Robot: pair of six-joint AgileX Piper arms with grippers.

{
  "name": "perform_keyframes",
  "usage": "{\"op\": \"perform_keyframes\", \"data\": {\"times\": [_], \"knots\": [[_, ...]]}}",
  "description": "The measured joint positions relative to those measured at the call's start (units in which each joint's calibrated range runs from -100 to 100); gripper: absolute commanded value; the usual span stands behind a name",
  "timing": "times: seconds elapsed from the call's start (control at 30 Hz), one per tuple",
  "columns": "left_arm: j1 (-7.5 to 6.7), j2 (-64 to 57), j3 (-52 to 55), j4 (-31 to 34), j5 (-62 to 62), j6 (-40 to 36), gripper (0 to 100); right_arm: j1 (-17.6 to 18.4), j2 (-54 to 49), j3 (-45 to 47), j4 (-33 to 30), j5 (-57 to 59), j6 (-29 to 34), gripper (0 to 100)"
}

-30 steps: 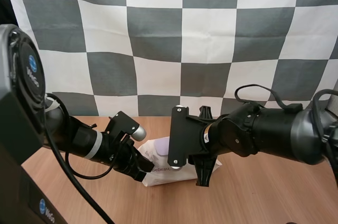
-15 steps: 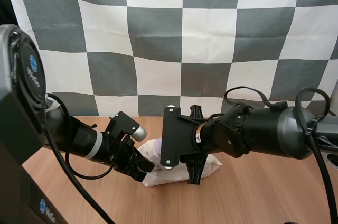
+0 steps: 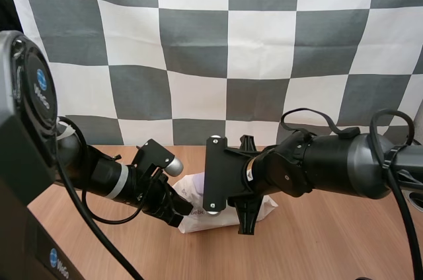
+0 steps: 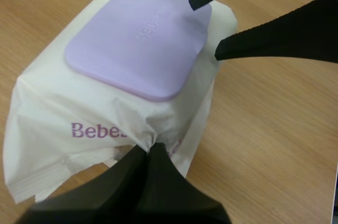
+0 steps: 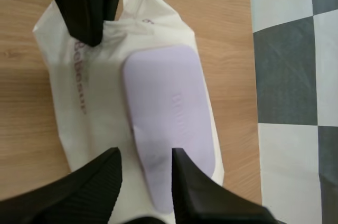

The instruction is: Open the wet wipes lid

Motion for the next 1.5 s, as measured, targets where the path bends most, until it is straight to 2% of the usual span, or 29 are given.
{"op": "perform_keyframes", "data": {"times": [0.37,0.73,0.83,0.9,1.03,1.5], "knots": [[0.0,0.0,0.0,0.0,0.0,0.0,0,0.0,0.26,0.0,0.27,-3.3,0.0,53],[0.0,0.0,0.0,-0.11,0.0,0.0,0,0.0,6.04,0.0,0.02,-6.54,0.0,53],[0.0,0.0,0.0,-0.11,0.0,0.0,0,0.0,6.04,0.0,-0.14,-6.97,0.0,44],[0.0,0.0,0.0,-0.11,0.0,0.0,0,0.0,6.04,0.0,-0.89,-7.74,0.0,32],[0.0,0.0,0.0,-0.22,-0.55,0.0,0,0.0,6.04,0.0,-1.3,-8.08,0.0,0],[0.0,0.0,0.0,-0.11,-1.71,0.0,0,0.0,5.77,-2.23,-3.46,-6.4,0.01,0]]}}
